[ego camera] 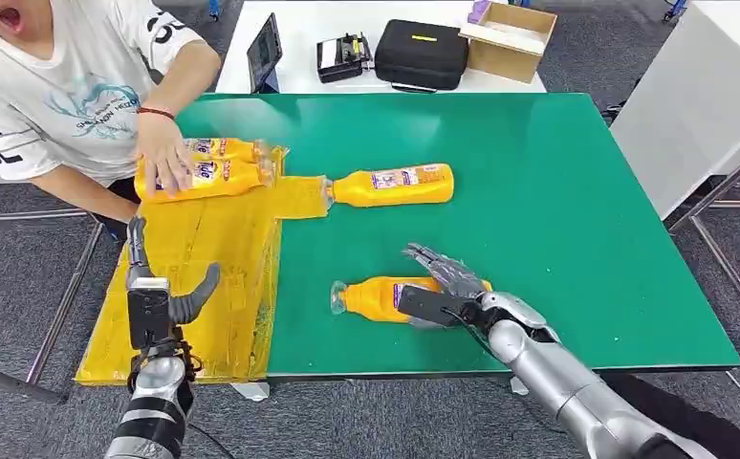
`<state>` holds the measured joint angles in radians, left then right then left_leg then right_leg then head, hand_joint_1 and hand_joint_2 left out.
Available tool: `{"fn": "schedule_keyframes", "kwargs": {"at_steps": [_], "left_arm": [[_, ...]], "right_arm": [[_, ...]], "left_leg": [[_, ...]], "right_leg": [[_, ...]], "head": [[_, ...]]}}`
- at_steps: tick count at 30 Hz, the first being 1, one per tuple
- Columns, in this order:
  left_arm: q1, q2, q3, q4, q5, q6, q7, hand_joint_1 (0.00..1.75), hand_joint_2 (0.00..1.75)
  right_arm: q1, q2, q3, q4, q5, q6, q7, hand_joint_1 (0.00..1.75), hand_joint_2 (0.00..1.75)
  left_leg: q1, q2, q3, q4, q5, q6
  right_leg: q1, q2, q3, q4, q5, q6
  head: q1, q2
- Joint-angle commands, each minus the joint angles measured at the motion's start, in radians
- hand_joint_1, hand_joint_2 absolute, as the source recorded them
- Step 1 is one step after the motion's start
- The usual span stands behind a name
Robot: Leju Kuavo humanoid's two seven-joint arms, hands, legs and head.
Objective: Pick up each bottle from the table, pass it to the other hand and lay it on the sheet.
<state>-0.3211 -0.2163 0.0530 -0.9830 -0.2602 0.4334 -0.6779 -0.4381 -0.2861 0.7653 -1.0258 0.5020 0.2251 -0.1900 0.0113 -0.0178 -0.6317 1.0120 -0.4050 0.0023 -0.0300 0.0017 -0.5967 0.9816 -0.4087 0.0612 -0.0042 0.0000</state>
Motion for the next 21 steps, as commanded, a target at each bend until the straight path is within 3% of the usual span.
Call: {"fn": "schedule_keyframes", "kwargs": {"at_steps": [1, 9, 14, 21], "left_arm": [[-0.051, 0.001, -0.021, 0.101, 0.011, -0.003, 0.006, 0.0, 1.75], [-0.059, 0.0, -0.035, 0.122, 0.032, -0.012, 0.02, 0.0, 1.75], [-0.064, 0.0, -0.034, 0.142, 0.049, -0.019, 0.022, 0.0, 1.75], [-0.066, -0.002, -0.036, 0.153, 0.056, -0.026, 0.025, 0.0, 1.75]], "right_arm": [[-0.016, 0.002, 0.094, 0.105, -0.01, 0.019, 0.002, 0.0, 1.75], [-0.071, -0.097, 0.18, 0.066, -0.04, 0.08, 0.033, 0.0, 1.75], [-0.167, -0.164, 0.254, 0.016, -0.058, 0.156, 0.055, 0.0, 1.75], [-0.24, -0.171, 0.33, 0.004, -0.087, 0.205, 0.073, 0.0, 1.75]], "left_leg": [[0.001, 0.0, 0.004, -0.001, -0.001, 0.0], [0.0, 0.001, 0.004, 0.0, 0.0, 0.0], [0.0, 0.0, 0.003, 0.001, 0.0, 0.001], [-0.001, 0.001, 0.001, 0.001, 0.0, 0.0]], "right_leg": [[0.002, -0.001, 0.005, -0.002, -0.001, -0.004], [0.001, 0.0, 0.005, -0.001, -0.001, -0.002], [0.0, 0.0, 0.005, 0.0, -0.001, -0.003], [-0.001, 0.002, 0.003, 0.001, 0.0, -0.001]], "head": [[0.0, 0.0], [0.0, 0.0], [0.0, 0.0], [0.0, 0.0]]}}
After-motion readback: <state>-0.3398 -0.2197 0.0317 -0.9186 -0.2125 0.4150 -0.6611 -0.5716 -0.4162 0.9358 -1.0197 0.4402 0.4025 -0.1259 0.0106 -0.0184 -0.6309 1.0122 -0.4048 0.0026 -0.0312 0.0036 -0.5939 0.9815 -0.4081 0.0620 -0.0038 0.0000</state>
